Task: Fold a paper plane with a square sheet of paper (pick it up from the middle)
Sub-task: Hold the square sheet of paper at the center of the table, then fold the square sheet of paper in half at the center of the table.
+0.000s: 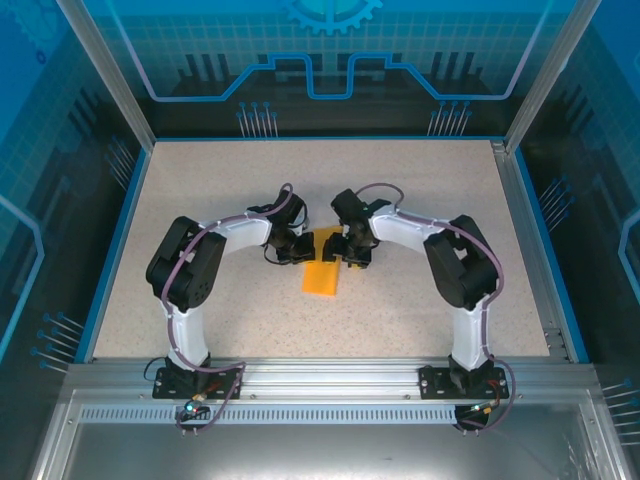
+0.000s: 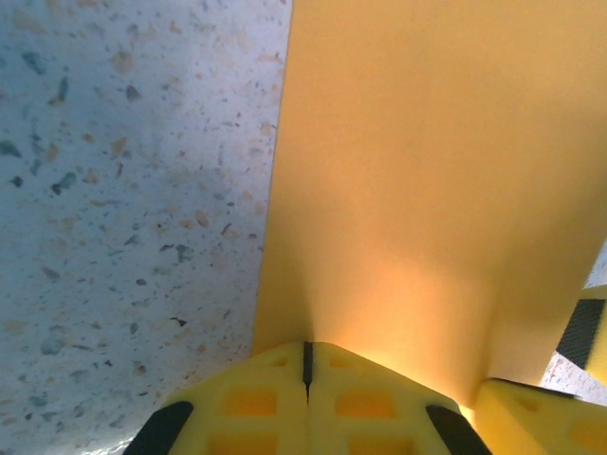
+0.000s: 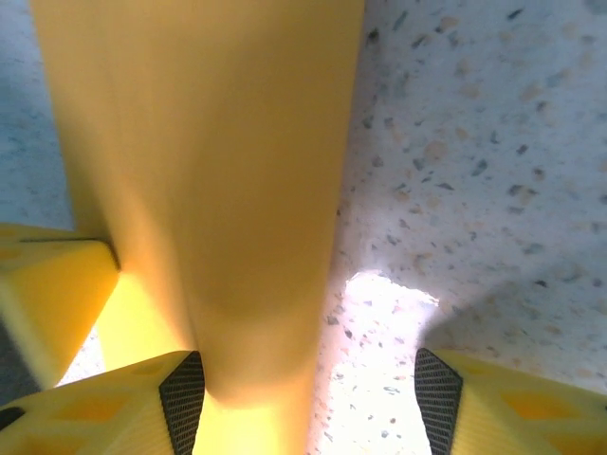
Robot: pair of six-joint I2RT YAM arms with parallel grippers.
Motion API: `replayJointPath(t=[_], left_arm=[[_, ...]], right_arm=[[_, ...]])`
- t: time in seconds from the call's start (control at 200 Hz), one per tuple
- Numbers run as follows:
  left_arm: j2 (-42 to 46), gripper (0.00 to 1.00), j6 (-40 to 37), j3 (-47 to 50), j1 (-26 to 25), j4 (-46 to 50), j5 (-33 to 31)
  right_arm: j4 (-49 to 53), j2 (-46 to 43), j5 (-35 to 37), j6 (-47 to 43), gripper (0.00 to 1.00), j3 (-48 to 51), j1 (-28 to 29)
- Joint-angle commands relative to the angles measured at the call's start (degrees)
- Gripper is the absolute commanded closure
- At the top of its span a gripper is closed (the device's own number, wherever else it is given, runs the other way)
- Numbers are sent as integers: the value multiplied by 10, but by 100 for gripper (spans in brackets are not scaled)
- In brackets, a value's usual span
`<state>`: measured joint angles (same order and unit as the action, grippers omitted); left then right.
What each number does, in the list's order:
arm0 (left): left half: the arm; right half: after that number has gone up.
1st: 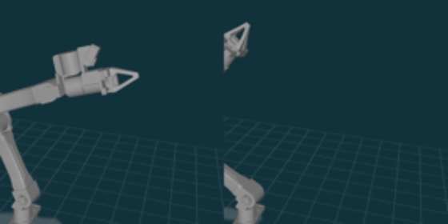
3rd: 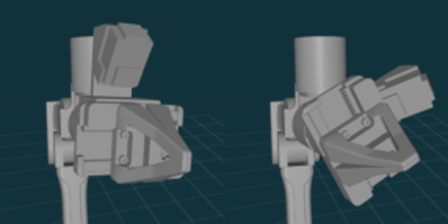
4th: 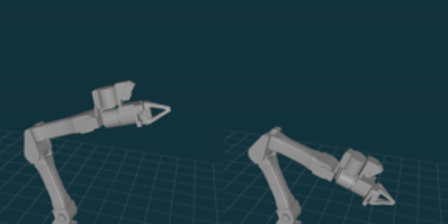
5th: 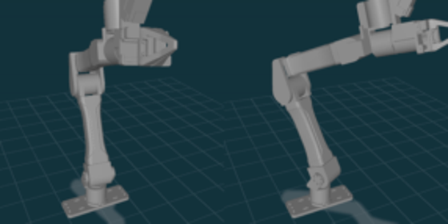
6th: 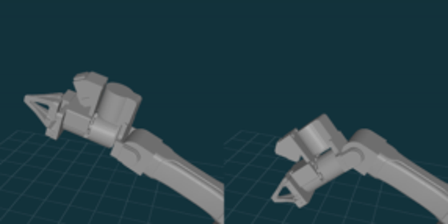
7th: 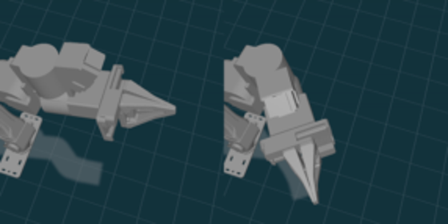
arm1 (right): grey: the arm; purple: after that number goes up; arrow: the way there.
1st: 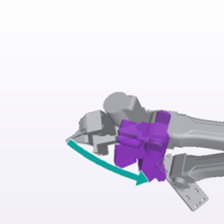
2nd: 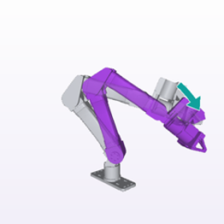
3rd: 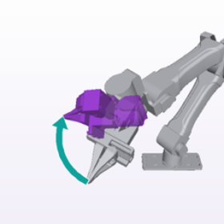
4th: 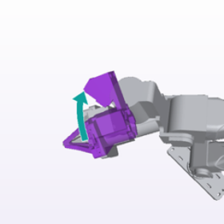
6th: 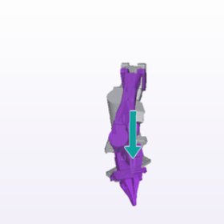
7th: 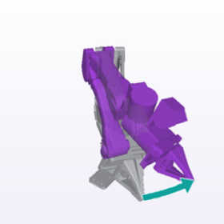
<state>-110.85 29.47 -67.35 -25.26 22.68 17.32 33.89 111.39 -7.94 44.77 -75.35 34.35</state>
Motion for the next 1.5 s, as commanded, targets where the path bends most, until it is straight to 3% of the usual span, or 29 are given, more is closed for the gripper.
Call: replayJointPath(t=[0.0,0.2,0.295,0.375,1.496], left_arm=[[-19,100,-17,17,-4,14,-22],[-17,100,-18,19,-5,12,-20],[-17,100,-19,21,-6,13,-19],[-17,100,-19,22,-5,12,-20],[-24,100,-23,23,-5,13,-24]], right_arm=[[-120,-89,-27,9,44,58,-19],[-240,-110,-103,16,82,120,-19],[-275,-90,-128,19,95,125,-8],[-274,-66,-126,25,100,124,-9],[-375,-43,-143,-27,99,246,-52]])
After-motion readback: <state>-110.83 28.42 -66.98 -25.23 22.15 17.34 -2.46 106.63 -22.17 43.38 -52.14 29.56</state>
